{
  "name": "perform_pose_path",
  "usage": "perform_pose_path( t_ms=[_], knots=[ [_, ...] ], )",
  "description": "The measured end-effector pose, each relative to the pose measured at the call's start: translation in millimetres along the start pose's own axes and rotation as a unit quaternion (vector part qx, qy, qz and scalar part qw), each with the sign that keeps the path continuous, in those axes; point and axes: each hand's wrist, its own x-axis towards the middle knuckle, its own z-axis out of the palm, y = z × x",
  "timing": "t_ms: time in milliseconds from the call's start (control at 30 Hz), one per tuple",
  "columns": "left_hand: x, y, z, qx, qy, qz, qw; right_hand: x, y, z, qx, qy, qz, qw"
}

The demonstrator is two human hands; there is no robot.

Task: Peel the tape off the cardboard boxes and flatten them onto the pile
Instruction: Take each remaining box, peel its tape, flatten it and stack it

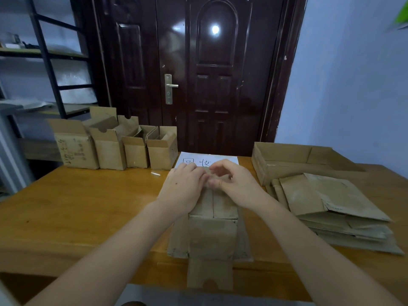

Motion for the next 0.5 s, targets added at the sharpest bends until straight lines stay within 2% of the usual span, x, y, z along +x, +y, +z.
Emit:
perform_pose_path(
  t_ms=[133,267,400,500],
  knots=[
    [-1.6,0.4,-2.6,-0.022,0.004,0.012,1.000,-12.6,-1.5,4.4,0.013,0.033,0.015,0.999],
    [-11.5,7.4,-15.7,-0.008,-0.007,0.070,0.998,-17.4,-1.5,5.9,0.010,0.062,0.006,0.998],
    [-17.2,9.8,-18.5,-0.026,-0.016,0.055,0.998,-18.2,0.7,6.4,-0.014,0.042,-0.013,0.999],
    [-18.6,9.7,-17.9,-0.016,-0.030,0.049,0.998,-20.5,-1.6,1.0,-0.040,-0.010,-0.033,0.999]
  ],
)
